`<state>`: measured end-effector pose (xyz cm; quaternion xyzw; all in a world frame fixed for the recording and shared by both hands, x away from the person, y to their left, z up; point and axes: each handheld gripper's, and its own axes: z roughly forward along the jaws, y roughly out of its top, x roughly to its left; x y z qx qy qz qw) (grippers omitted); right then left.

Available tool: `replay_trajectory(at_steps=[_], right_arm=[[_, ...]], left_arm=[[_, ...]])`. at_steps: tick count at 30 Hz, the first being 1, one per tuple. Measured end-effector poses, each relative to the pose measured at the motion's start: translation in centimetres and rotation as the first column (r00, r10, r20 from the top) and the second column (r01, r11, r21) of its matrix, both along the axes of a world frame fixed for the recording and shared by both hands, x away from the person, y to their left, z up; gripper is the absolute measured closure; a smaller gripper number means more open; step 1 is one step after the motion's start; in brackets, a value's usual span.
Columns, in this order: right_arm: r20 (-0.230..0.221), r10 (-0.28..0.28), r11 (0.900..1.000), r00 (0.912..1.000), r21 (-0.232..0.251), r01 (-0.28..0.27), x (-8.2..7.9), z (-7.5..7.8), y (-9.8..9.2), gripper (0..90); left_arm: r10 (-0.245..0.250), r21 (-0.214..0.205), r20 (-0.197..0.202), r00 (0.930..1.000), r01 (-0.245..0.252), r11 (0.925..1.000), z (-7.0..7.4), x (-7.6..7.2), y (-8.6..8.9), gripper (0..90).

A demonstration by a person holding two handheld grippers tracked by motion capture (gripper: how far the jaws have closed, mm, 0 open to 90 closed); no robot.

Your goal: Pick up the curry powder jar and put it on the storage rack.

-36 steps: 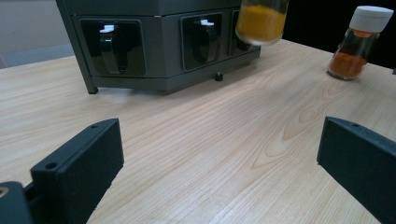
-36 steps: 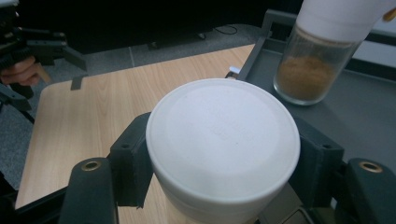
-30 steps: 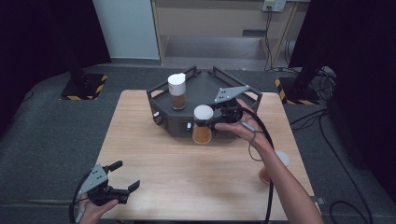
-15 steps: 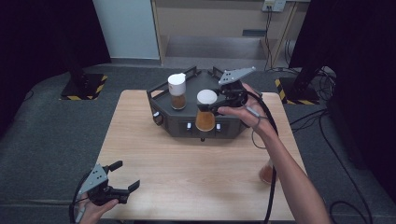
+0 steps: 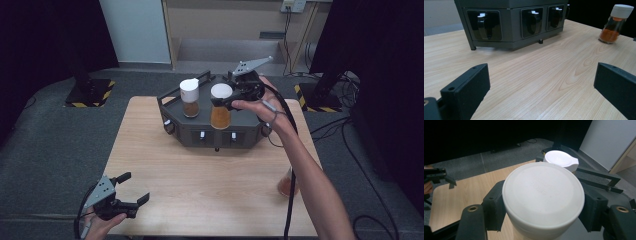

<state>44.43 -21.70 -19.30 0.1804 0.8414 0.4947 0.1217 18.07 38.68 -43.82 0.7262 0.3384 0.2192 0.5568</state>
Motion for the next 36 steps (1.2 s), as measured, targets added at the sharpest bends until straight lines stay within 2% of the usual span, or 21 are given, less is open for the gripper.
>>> replay_trajectory(at_steps=[9,11,23,36], right_arm=[[-0.006,-0.066,0.9978,0.9978,0.002,0.066,1.2,0.0,0.6,33.8],[-0.006,-0.089,0.996,0.996,-0.011,0.089,1.5,0.0,0.9,33.7],[-0.004,-0.202,0.9791,0.9794,-0.024,0.202,3.3,-1.5,2.2,33.7],[-0.013,-0.261,0.9653,0.9653,-0.018,0.26,4.3,-3.1,2.9,33.7]], left_arm=[[0.001,-0.001,-0.001,1.0,-0.001,1.0,0.0,0.0,0.1,0.0],[0.001,-0.002,-0.001,1.0,-0.001,1.0,0.0,0.0,0.1,0.0],[-0.001,-0.001,-0.001,1.0,0.001,1.0,0.0,0.0,0.0,0.0],[-0.002,0.003,-0.001,1.0,0.002,1.0,0.0,0.0,0.1,0.0]])
